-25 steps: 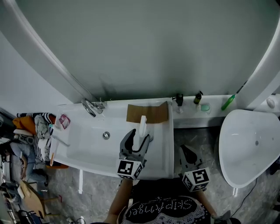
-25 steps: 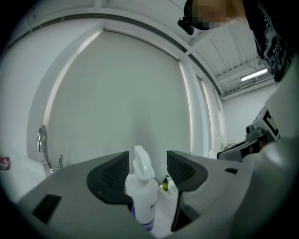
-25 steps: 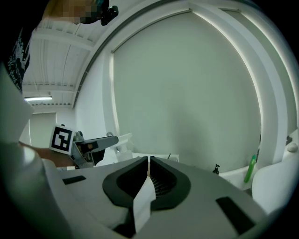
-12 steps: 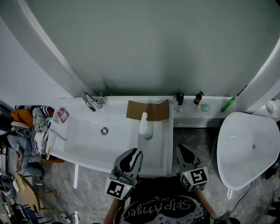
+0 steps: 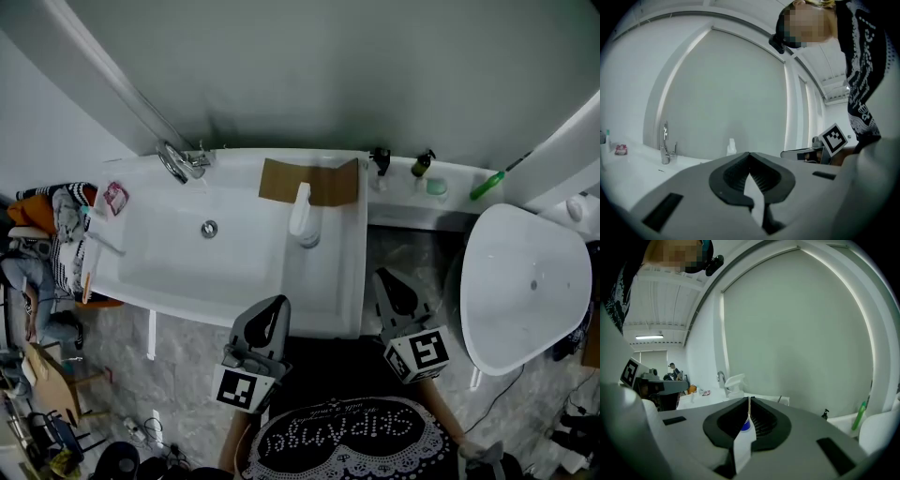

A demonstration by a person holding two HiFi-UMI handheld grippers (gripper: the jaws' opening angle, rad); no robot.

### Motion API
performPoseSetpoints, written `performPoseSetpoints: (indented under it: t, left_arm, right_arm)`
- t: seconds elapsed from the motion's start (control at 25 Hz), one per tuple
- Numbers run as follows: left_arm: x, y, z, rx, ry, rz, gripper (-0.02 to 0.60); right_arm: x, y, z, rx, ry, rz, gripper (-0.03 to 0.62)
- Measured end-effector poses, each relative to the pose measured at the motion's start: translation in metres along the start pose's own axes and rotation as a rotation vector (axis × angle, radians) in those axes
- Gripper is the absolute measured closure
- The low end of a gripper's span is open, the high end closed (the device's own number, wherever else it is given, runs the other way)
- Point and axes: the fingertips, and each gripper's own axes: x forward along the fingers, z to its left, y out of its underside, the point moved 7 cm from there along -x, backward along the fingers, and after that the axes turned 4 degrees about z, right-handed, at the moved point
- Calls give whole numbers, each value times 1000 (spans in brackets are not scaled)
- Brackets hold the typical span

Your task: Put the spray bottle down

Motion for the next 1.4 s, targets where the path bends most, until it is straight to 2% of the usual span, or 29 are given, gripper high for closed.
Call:
performPoseSetpoints:
  t: [0.16, 0.4, 0.68, 0.96, 1.24, 1.4]
  left_arm:
    - [-13, 0, 11, -105, -29, -33, 577]
    - [-19, 0, 25, -60, -69, -25, 577]
    - [-15, -1, 48, 7, -30, -21, 577]
    - [-16, -3, 81, -16, 29, 19, 577]
    - [-13, -17, 102, -26, 117, -2, 577]
    - [-11, -15, 109, 6, 161, 18, 577]
  right_arm:
    - [-6, 4, 6, -3, 3, 4, 566]
    - [-13, 6, 3, 22, 17, -9, 566]
    - [-17, 14, 17, 62, 19, 2, 566]
    - [-16, 13, 47, 41, 15, 14, 566]
    - [-2, 14, 75, 33, 85, 57, 567]
    - [7, 16, 86, 27, 105, 58, 568]
